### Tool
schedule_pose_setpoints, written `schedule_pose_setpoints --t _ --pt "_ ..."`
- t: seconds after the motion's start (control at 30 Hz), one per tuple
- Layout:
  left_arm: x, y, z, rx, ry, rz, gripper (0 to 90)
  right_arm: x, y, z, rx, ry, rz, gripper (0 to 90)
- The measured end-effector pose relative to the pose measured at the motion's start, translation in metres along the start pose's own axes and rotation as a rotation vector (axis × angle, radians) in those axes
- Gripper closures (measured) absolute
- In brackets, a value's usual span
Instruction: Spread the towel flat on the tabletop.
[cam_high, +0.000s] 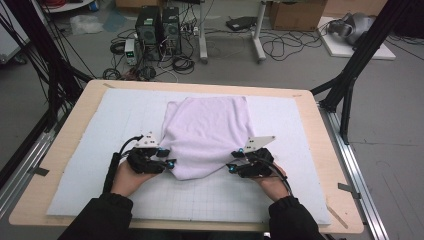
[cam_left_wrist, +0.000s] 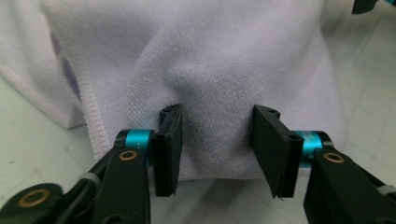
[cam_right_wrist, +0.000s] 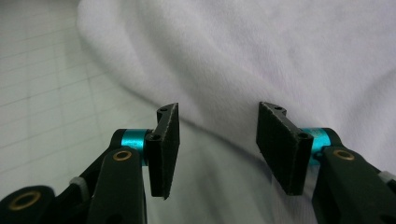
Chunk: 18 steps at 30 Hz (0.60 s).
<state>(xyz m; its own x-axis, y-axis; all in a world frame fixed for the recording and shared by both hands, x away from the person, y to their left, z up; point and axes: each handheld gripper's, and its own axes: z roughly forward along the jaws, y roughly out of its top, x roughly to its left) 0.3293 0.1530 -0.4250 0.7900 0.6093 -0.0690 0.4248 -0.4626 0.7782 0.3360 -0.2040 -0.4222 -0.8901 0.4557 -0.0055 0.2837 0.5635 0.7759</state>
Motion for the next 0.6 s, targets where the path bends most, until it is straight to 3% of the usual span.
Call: schedule_pose_setpoints --t 0.1,0.27,0.3,0.33,0.37,0.4,0.5,0.57,0.6 --pt "-0.001 -0.001 0.014 0.009 0.027 0.013 57.0 -0.002 0.003 0.017 0.022 -0.006 -0.008 52.8" --pt "-0.005 -0.002 0.019 0.014 0.04 0.031 71.7 -0.001 0.003 0.035 0.067 -0.017 -0.008 61.3" --pt "-0.004 -0.002 0.019 0.015 0.037 0.03 71.7 -0.001 0.003 0.037 0.07 -0.019 -0.009 65.0" --pt "-0.004 -0.002 0.018 0.014 0.035 0.027 76.7 -0.001 0.004 0.038 0.068 -0.005 -0.002 78.3" --pt "-0.003 -0.001 0.017 0.014 0.032 0.02 76.7 -0.001 0.004 0.038 0.068 -0.005 -0.002 78.3" --pt "-0.003 -0.001 0.015 0.013 0.03 0.017 79.5 0.001 0.004 0.036 0.077 0.0 -0.002 85.5" --pt "-0.008 0.001 -0.001 0.015 0.02 0.03 80.9 0.001 0.005 0.028 0.075 0.033 0.002 86.2" --pt "-0.01 0.002 -0.007 0.002 0.017 0.032 81.9 0.003 0.007 0.018 0.05 0.053 0.004 86.5" --pt "-0.013 0.003 -0.02 -0.036 0.002 0.024 82.2 0.005 0.009 0.011 0.032 0.06 -0.001 86.5"
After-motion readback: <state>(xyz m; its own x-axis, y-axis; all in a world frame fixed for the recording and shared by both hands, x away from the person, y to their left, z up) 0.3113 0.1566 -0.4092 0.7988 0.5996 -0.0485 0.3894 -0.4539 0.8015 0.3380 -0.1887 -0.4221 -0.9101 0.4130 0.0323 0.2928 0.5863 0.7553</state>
